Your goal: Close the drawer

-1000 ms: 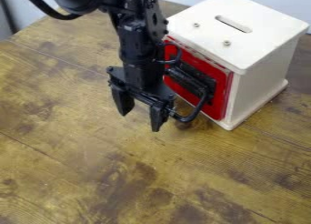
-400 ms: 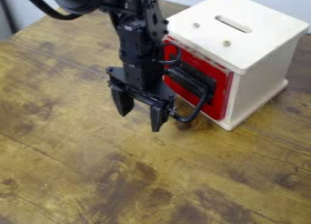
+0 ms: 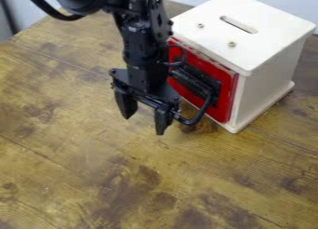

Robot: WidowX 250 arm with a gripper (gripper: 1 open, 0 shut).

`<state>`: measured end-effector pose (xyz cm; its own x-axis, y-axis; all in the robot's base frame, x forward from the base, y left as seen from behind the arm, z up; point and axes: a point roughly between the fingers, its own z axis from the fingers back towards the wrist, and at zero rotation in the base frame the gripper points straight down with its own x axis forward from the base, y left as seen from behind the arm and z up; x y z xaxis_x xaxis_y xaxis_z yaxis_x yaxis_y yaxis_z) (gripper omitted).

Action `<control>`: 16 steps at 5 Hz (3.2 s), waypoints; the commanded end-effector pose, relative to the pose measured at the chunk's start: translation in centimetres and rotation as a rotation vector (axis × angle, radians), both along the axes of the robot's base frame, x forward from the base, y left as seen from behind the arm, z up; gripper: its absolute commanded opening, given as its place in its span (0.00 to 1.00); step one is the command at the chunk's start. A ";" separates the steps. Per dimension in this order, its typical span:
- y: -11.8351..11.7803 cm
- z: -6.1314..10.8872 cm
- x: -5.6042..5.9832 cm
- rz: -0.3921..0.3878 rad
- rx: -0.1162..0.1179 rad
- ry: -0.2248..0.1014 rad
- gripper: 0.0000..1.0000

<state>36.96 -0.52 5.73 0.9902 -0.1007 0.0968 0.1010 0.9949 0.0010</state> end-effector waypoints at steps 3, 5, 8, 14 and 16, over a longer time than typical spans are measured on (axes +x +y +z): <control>0.1 2.4 0.5 -0.005 -0.002 -0.077 1.00; 0.7 2.5 0.5 0.009 -0.005 -0.075 1.00; -1.3 3.6 0.4 -0.034 -0.002 -0.099 1.00; -5.2 6.3 0.6 -0.130 -0.014 -0.111 1.00; -6.7 8.5 0.6 -0.165 -0.013 -0.109 1.00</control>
<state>37.17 -6.31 10.16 0.9664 -0.2398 0.0924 0.2410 0.9705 -0.0026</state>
